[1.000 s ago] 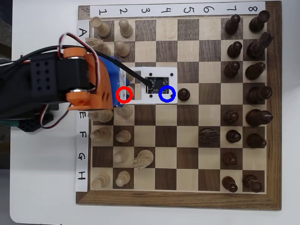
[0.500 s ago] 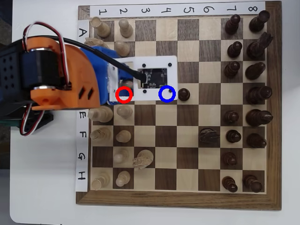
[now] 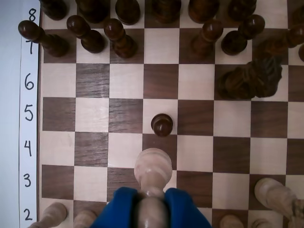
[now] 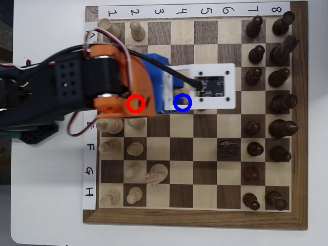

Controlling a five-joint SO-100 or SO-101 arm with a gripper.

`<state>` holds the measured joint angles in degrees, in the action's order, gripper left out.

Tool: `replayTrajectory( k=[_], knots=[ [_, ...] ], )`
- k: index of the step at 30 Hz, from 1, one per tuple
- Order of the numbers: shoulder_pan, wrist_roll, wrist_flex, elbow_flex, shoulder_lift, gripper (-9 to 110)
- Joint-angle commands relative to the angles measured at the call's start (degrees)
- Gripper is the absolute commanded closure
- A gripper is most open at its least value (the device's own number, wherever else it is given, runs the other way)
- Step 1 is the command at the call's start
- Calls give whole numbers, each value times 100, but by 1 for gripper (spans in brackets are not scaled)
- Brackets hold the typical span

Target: Move the piece to destination

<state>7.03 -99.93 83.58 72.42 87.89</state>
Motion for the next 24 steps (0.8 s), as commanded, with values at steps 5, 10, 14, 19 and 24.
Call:
replayTrajectory(
  k=[5, 10, 14, 19, 24],
  knots=[
    [-88, -2303, -1758, 1389, 79, 101],
    [-53, -2399, -1881, 1951, 237, 101],
    [-53, -2470, -1907, 2197, 281, 101],
    [-70, -2479, -1995, 2443, 290, 101],
    [-123, -2461, -2145, 2610, 290, 101]
  ],
)
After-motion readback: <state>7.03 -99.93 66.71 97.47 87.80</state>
